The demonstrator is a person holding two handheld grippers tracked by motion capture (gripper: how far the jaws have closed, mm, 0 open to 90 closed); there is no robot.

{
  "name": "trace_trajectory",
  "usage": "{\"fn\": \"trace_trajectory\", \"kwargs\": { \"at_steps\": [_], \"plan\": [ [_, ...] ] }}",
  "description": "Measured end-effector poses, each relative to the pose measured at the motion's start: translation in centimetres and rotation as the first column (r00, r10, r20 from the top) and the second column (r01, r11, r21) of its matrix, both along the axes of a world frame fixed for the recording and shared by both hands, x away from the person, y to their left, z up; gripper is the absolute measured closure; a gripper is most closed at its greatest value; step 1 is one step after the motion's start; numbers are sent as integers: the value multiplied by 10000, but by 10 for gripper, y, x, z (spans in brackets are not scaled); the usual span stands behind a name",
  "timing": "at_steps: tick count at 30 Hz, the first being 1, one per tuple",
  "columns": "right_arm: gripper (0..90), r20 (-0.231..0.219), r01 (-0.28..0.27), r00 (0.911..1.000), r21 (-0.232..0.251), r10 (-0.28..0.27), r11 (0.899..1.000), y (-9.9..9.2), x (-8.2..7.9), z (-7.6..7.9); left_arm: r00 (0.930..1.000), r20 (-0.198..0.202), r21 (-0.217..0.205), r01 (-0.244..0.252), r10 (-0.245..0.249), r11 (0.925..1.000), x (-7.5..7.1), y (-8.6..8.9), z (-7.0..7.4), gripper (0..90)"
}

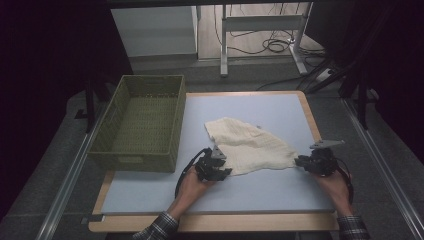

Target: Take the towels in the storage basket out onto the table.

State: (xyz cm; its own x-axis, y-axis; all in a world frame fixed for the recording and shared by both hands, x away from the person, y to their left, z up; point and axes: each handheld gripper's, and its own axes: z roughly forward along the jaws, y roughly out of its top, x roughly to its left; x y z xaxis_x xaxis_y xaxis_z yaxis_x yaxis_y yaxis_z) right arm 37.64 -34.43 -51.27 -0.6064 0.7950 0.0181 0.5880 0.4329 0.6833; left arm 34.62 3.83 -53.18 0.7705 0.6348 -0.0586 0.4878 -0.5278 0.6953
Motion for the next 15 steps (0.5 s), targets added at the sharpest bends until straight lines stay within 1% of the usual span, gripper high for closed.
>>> {"fn": "trace_trajectory", "kwargs": {
  "at_steps": [1,2,3,6,8,11,13,15],
  "plan": [
    [851,-78,-95,9999,171,96,9998,1,-2,-1,9999,32,43,122,-122,9999,0,0,0,696],
    [867,-15,-176,9998,177,176,9997,2,-4,-1,9998,-126,-107,172,-173,9998,0,0,0,795],
    [871,27,-195,9998,117,195,9997,3,-5,-1,9995,-225,-88,232,-234,9997,0,0,1,888],
    [872,-127,-334,9994,125,336,9994,6,-9,1,9993,-187,69,331,-330,9994,-1,1,3,900],
    [872,-170,-474,9987,218,478,9986,8,-15,2,9992,-240,-127,311,-314,9994,-5,8,7,900],
    [872,-150,-724,9972,323,729,9969,13,-26,4,9992,-286,-192,258,-263,9995,-17,20,11,900],
    [872,-149,-949,9953,458,957,9944,16,-34,5,9990,-407,-166,203,-209,9997,-29,32,9,900],
    [872,-181,-1136,9932,562,1147,9919,21,-43,5,9987,-488,-145,155,-162,9998,-38,40,7,899]
  ]
}}
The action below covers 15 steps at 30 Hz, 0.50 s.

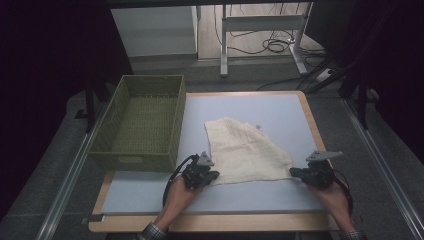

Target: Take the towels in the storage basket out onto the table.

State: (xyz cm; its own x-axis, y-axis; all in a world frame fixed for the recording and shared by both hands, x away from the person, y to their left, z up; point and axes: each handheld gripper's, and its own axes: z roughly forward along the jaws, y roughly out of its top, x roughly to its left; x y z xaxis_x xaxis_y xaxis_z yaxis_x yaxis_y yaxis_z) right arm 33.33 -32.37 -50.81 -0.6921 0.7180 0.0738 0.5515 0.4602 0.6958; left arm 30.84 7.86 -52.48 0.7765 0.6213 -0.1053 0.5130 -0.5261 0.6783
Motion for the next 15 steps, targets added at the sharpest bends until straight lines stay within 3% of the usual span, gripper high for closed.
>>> {"fn": "trace_trajectory", "kwargs": {
  "at_steps": [5,13,15],
  "plan": [
    [870,-103,-490,9987,15,491,9988,12,-22,-5,9998,-136,-101,-174,172,9998,-23,19,-4,898],
    [836,-477,-888,9948,298,901,9956,22,-51,-9,9997,-175,151,-174,177,9997,-53,34,-6,894],
    [792,-403,-916,9949,327,928,9953,21,-55,-5,9994,76,190,-329,328,9993,-55,36,-4,808]
  ]
}}
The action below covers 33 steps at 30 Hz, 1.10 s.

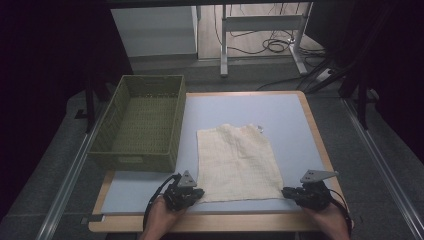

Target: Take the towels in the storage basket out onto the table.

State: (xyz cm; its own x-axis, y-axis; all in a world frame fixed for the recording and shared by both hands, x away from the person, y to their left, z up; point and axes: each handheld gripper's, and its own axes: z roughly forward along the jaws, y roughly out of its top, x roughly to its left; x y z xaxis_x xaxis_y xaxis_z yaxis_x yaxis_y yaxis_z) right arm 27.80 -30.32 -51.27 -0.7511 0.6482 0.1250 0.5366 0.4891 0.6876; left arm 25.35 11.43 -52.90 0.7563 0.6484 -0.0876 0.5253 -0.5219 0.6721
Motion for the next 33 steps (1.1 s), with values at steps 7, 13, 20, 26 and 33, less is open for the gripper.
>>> {"fn": "trace_trajectory", "kwargs": {
  "at_steps": [7,13,20,26,33],
  "plan": [
    [686,383,370,9986,87,-373,9993,0,32,15,9979,433,-73,-476,479,9988,28,-6,6,508],
    [621,931,710,9934,-377,-672,9968,25,92,17,9938,767,-208,-786,800,9967,57,-18,2,384],
    [635,1049,1072,9890,-211,-1044,9940,52,161,16,9874,1029,-139,-1191,1199,9928,81,-25,-4,342],
    [761,1096,1137,9886,-919,-1035,9893,78,196,5,9821,1136,-42,-1507,1502,9886,97,-30,-8,329],
    [862,2328,1832,9609,-1297,-1497,9745,69,186,31,9792,1216,207,-1660,1623,9859,112,-35,-6,330]
  ]
}}
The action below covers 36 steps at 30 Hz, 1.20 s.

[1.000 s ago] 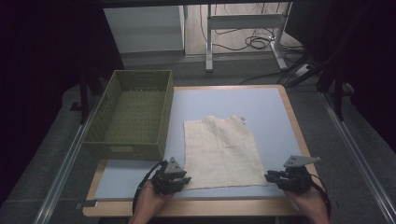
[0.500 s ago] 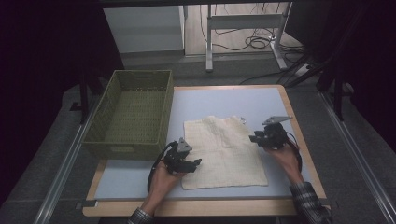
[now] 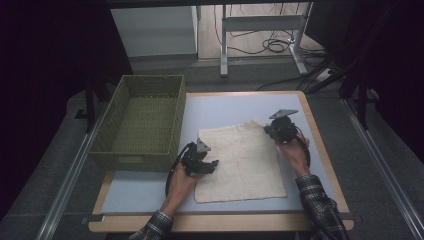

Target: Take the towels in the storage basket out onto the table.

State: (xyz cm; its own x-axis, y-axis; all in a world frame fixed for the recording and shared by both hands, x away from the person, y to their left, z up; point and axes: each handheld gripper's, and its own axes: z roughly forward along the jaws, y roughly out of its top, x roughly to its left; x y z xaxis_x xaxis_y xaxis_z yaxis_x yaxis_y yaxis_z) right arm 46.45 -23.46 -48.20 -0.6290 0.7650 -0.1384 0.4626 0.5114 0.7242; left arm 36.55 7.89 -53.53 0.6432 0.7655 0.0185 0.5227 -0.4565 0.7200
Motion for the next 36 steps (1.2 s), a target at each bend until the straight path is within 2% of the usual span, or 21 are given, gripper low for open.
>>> {"fn": "trace_trajectory", "kwargs": {
  "at_steps": [1,2,3,4,5,8,10,15,18,21,22,23,24,25,27,28,29,30,32,34,36],
  "plan": [
    [823,28,15,10000,90,-15,10000,-3,-1,3,10000,0,-24,-62,62,10000,3,0,2,330],
    [731,-109,54,9999,175,-52,9998,-8,-1,8,9999,43,-62,-123,123,9999,6,0,4,330],
    [680,-326,206,9993,59,-204,9998,-11,-1,9,9995,108,-71,-310,310,9995,12,1,7,330],
    [673,-264,434,9987,-275,-441,9987,-18,-2,10,9991,97,-141,-401,402,9991,14,1,8,330],
    [666,-221,521,9984,-289,-527,9982,-22,-2,9,9988,61,-214,-487,488,9986,18,1,10,330],
    [641,-568,750,9957,276,-733,9968,-37,3,3,9972,-57,-185,-751,750,9970,28,0,11,331],
    [633,-735,714,9949,385,-684,9967,-40,6,-1,9960,-124,-98,-888,887,9960,35,-1,11,332],
    [631,-729,424,9966,635,-377,9971,-30,15,-8,9924,-267,6,-1198,1198,9928,49,-2,8,340],
    [603,-766,533,9958,527,-492,9972,-23,27,-14,9898,-359,48,-1377,1378,9905,55,-3,5,342],
    [578,-1005,472,9940,322,-437,9984,-17,37,-25,9879,-380,82,-1501,1503,9886,60,-3,2,341],
    [587,-1086,443,9932,184,-421,9988,-14,39,-30,9875,-408,64,-1520,1522,9884,62,-3,1,341],
    [661,-1135,434,9926,46,-426,9990,-11,40,-34,9872,-427,-13,-1537,1535,9881,63,-2,1,341],
    [781,-1154,424,9926,361,-380,9984,-11,40,-34,9863,-446,-40,-1590,1587,9873,65,-2,1,341],
    [845,-1184,434,9922,381,-386,9983,-10,39,-34,9861,-447,-30,-1605,1602,9870,66,-2,1,341],
    [859,-847,360,9957,-149,-372,9992,-8,37,-30,9861,-400,22,-1616,1616,9869,68,-2,2,342],
    [858,-426,493,9978,-220,-502,9985,-9,34,-23,9859,-342,20,-1636,1636,9865,70,-2,4,341],
    [850,-33,644,9979,32,-644,9979,-13,32,-15,9855,-286,-21,-1672,1671,9859,71,-3,5,342],
    [768,188,904,9957,421,-912,9950,-20,30,-5,9854,-272,-8,-1684,1683,9857,73,-3,7,342],
    [592,106,1268,9918,393,-1273,9911,-27,33,2,9836,-229,-56,-1790,1788,9838,77,-5,9,342],
    [575,31,1467,9892,167,-1468,9890,-37,34,4,9822,-135,-40,-1876,1876,9822,82,-6,12,342],
    [575,-144,1672,9859,439,-1667,9850,-47,35,3,9789,-86,72,-2039,2040,9790,87,-6,13,356]
  ]
}}
